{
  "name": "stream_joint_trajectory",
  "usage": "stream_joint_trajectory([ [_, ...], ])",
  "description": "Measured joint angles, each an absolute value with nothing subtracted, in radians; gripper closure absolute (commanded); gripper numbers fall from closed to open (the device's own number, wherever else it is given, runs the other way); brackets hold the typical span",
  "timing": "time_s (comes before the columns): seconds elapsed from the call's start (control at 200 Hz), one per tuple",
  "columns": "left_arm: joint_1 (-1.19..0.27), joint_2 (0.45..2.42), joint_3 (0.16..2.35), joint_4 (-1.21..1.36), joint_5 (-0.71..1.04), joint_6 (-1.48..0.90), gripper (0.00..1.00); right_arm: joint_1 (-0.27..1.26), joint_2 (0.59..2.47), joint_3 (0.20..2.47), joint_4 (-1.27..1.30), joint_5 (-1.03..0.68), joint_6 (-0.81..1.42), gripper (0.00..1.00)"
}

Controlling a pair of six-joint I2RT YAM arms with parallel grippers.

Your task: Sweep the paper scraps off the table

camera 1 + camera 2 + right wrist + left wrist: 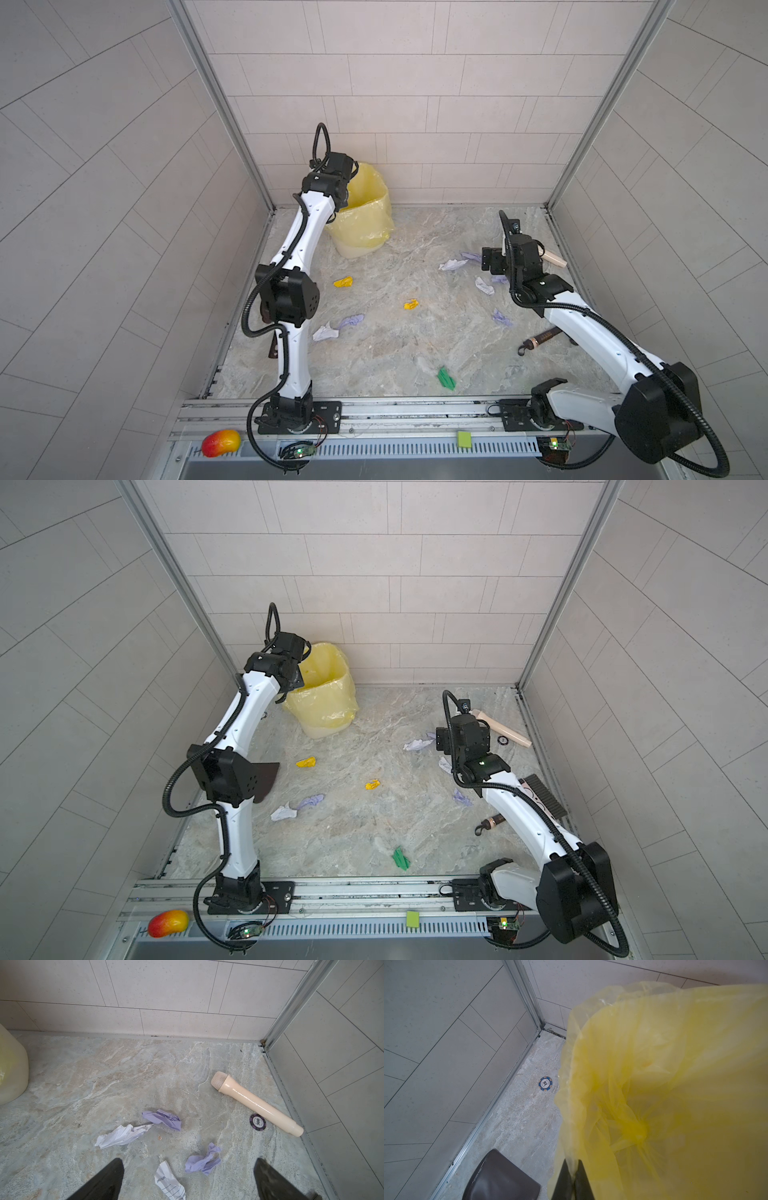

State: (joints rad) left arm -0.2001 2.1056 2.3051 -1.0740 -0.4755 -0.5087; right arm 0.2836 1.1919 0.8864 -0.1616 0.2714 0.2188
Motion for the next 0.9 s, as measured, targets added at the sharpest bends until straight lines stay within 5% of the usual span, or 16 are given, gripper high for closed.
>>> stream_joint_trajectory([
  [0.265, -0.198, 2.102, 2.296, -1.069, -0.482, -0.505, 0.64, 0.288, 1.196, 0.886, -0.163, 0.272, 0.219, 0.00],
  [0.896, -0.314, 1.809, 2.058, -0.923, -0.439, -0.421, 0.24, 0.192, 1.147, 0.974, -0.479, 0.356, 0.347, 0.00],
])
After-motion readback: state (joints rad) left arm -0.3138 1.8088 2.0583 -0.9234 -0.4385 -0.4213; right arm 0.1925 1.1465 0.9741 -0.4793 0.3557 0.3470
